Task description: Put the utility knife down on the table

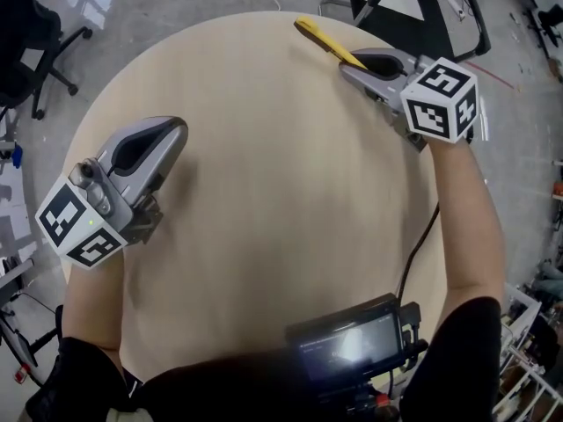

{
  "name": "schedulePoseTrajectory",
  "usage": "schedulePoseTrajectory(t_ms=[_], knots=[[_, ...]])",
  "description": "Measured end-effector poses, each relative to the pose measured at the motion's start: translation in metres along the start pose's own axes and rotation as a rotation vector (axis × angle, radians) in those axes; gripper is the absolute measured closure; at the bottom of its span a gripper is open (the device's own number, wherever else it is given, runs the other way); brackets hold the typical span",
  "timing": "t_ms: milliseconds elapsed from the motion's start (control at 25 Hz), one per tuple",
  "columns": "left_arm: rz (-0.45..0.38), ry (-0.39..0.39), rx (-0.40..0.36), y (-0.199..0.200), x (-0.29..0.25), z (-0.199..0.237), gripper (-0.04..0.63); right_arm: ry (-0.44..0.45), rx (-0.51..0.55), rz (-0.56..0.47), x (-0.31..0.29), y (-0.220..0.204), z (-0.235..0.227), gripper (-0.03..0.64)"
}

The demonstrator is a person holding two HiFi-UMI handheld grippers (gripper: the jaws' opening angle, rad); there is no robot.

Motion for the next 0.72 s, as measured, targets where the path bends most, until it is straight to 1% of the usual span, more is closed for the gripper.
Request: schedulePoseTrajectory(t_ms=[200,320,360,440,520,720], knots=[[-0.009,-0.005,0.009,-0.002,0.000,0.002,0.597,-0.001,0.002,0.011,-0.006,-0.001,0.000,0.543],[-0.011,-0.013,0.006,-0.001,0.000,0.001,0.597,-0.018,0.035,0.002,-0.007,0.001,0.001,0.540],[-0.011,-0.016,0.004,-0.001,0.000,0.000,0.597,-0.025,0.046,-0.010,-0.007,0.003,0.002,0.501],[-0.012,-0.019,0.001,-0.001,0.000,0.000,0.597,-0.022,0.046,-0.042,-0.006,0.008,0.002,0.153],[-0.011,-0.020,0.001,-0.001,0.000,0.001,0.597,-0.017,0.046,-0.069,-0.005,0.013,0.002,0.123],[-0.013,-0.019,0.001,-0.002,0.000,0.001,0.597,-0.025,0.049,-0.080,-0.005,0.014,0.003,0.121]])
Point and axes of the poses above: the fingertips, and each gripper's own axes: x backward along the fingers, z to its left, y out of its top, the point moved 10 cm from there along x, backward along the fingers, and after that the axes turned 2 degrees about -z, right-handed, at the moved point
